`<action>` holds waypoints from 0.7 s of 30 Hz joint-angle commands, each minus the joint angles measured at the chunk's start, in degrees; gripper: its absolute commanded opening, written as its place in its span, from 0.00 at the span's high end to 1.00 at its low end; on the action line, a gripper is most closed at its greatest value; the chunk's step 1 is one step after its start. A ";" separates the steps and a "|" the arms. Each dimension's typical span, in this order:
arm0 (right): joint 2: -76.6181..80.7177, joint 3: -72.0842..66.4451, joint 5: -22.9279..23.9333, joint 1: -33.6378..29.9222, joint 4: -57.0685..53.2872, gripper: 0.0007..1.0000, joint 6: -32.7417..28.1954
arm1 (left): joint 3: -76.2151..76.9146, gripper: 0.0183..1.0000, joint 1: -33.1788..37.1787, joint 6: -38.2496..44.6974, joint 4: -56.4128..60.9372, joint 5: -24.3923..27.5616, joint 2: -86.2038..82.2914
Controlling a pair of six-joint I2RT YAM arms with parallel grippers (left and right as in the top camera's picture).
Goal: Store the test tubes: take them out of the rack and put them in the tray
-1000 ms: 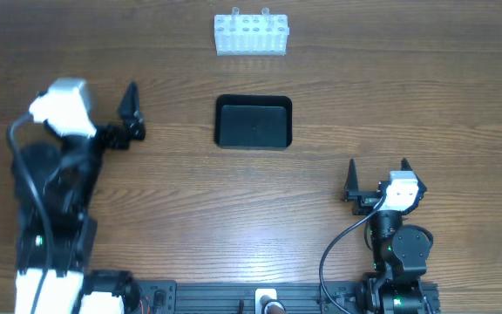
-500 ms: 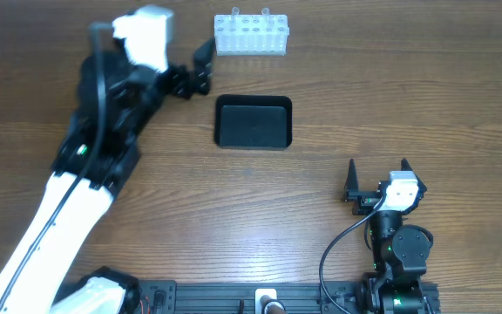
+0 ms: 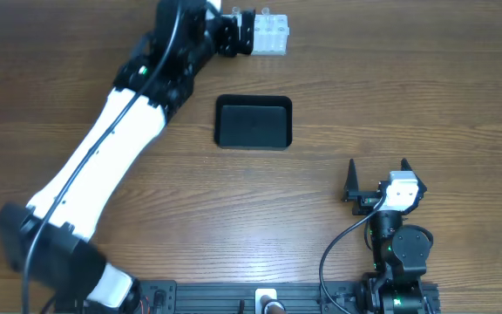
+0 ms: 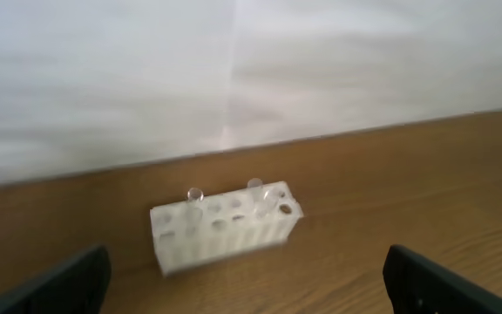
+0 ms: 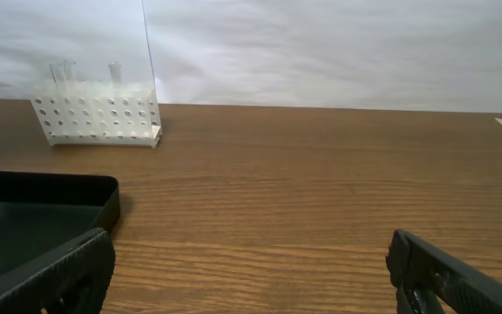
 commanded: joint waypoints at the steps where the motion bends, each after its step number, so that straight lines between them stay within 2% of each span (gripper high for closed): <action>1: -0.63 -0.31 -0.50 0.33 -0.15 0.01 0.44 | 8.11 0.00 0.00 -1.11 -3.26 -1.57 7.52; 8: -0.63 -0.31 -0.50 0.33 -0.15 0.01 0.44 | 15.63 0.01 1.33 -10.01 -8.11 -5.44 16.35; 12: -0.63 -0.31 -0.50 0.33 -0.15 0.01 0.44 | 16.94 0.03 2.36 -10.14 -8.07 -5.40 19.32; 14: -0.63 -0.31 -0.50 0.33 -0.15 0.01 0.44 | 17.53 0.00 2.84 -10.14 -8.07 -5.35 20.55; 21: -0.63 -0.31 -0.50 0.33 -0.15 0.01 0.44 | 19.85 0.00 3.65 -9.35 -7.02 -5.38 24.92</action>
